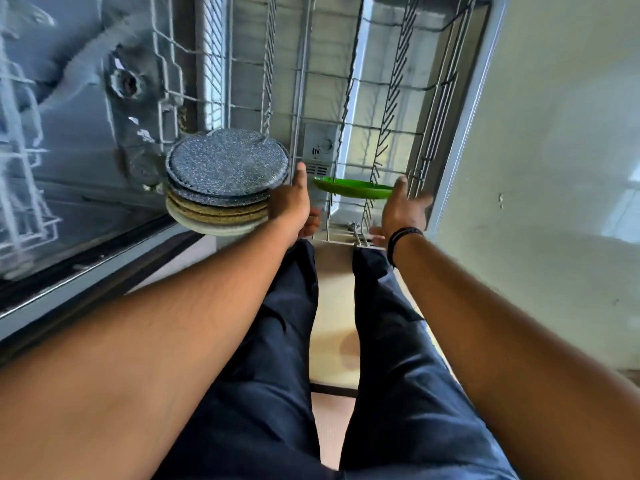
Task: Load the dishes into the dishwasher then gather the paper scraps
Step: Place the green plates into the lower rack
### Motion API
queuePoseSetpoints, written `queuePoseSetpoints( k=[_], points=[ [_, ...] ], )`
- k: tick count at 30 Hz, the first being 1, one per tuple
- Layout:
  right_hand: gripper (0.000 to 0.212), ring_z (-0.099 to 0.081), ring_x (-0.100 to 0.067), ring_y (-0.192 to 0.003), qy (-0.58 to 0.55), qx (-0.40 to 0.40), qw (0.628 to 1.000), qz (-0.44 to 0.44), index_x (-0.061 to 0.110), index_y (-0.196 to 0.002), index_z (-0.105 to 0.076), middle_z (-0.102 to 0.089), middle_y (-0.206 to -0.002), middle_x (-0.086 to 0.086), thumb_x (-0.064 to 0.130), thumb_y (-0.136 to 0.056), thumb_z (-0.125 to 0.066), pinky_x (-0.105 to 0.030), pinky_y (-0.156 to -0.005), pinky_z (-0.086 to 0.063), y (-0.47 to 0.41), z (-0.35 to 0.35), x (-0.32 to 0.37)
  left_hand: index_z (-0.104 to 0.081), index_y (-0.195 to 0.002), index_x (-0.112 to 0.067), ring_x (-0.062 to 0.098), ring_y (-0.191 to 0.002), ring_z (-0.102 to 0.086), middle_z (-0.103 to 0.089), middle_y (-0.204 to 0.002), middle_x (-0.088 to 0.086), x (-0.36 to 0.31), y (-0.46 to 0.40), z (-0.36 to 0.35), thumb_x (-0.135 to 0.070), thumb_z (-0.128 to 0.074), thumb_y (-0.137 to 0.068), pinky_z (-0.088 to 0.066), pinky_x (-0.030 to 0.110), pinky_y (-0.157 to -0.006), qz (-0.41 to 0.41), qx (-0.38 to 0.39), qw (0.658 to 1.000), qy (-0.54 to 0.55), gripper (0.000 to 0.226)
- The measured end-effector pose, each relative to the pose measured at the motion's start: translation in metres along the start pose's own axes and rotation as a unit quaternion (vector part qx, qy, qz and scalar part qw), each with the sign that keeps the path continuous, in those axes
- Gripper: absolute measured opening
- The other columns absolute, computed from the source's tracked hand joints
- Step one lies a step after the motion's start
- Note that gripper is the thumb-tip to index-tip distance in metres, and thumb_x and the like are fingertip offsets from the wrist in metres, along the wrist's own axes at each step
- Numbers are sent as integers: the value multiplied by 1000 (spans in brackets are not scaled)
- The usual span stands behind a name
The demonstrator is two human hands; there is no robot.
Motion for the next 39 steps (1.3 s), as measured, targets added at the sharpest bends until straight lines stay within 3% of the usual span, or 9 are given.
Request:
queuePoseSetpoints(
  k=[3, 4, 7, 11, 17, 26, 32, 39],
  points=[
    [101, -65, -42, -108, 10, 0, 1000, 1, 20, -143, -32, -58, -136, -17, 87, -68, -29, -57, -94, -53, 36, 31, 4, -62, -99, -10, 20, -48, -62, -69, -72, 10, 2, 43, 31, -70, -41, -96, -48, 26, -40, -38, 43, 998, -37, 65],
    [95, -68, -41, -100, 3, 8, 1000, -3, 18, -133, -41, -63, -128, -16, 86, -68, -28, -54, -90, -55, 57, 46, 11, -63, -99, -10, 19, -49, -62, -70, -74, 10, 2, 62, 44, -67, -45, -97, -47, 25, -40, -54, 59, 996, -49, 60],
    [57, -65, -30, -68, -31, 96, 995, -7, 13, -100, -56, -68, -98, -16, 66, -96, -36, -36, -64, -52, 128, 79, 34, -66, -106, -11, 19, -51, -59, -70, -76, 10, 5, 111, 86, -54, -55, -99, -45, 24, -41, -96, 101, 986, -91, 45],
    [50, -65, -27, -68, -55, 200, 976, 60, 10, -102, -62, -70, -90, -12, 55, -102, -40, -33, -64, -49, 208, 118, 61, -64, -107, -15, 16, -50, -55, -67, -75, 7, -9, 174, 144, -41, -61, -99, -40, 21, -41, -134, 116, 982, -71, 27],
    [46, -67, -31, -85, -162, 279, 936, 140, 9, -108, -62, -70, -102, -14, 51, -103, -43, -42, -80, -52, 291, 145, 104, -64, -100, -16, 13, -47, -58, -66, -76, 9, -26, 266, 228, -34, -61, -100, -41, 20, -44, -193, 34, 968, 155, 19],
    [40, -66, -28, -81, -65, 351, 905, 232, 10, -105, -62, -69, -96, -12, 47, -101, -49, -37, -73, -55, 339, 163, 143, -66, -97, -14, 15, -49, -58, -66, -67, 6, 10, 345, 261, -25, -62, -101, -44, 24, -49, -222, -40, 909, 350, 13],
    [33, -62, -25, -75, -35, 379, 894, 237, 12, -97, -61, -65, -88, -9, 42, -100, -49, -33, -68, -50, 351, 164, 166, -64, -92, -14, 19, -54, -56, -66, -74, 8, 67, 394, 296, -18, -63, -99, -42, 23, -50, -217, -158, 838, 474, 8],
    [37, -61, -22, -73, 65, 455, 846, 270, 17, -82, -59, -66, -79, -5, 44, -102, -43, -32, -69, -48, 437, 94, 166, -67, -102, -17, 17, -67, -64, -71, -90, 9, 151, 440, 326, -26, -62, -100, -52, 32, -63, -235, -301, 762, 523, 11]
  ],
)
Point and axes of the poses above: each hand's wrist, its own y-axis away from the middle knuckle, its own z-axis out of the back of the hand, x = y × z, the point moved 3 cm from there along -y, towards the middle knuckle
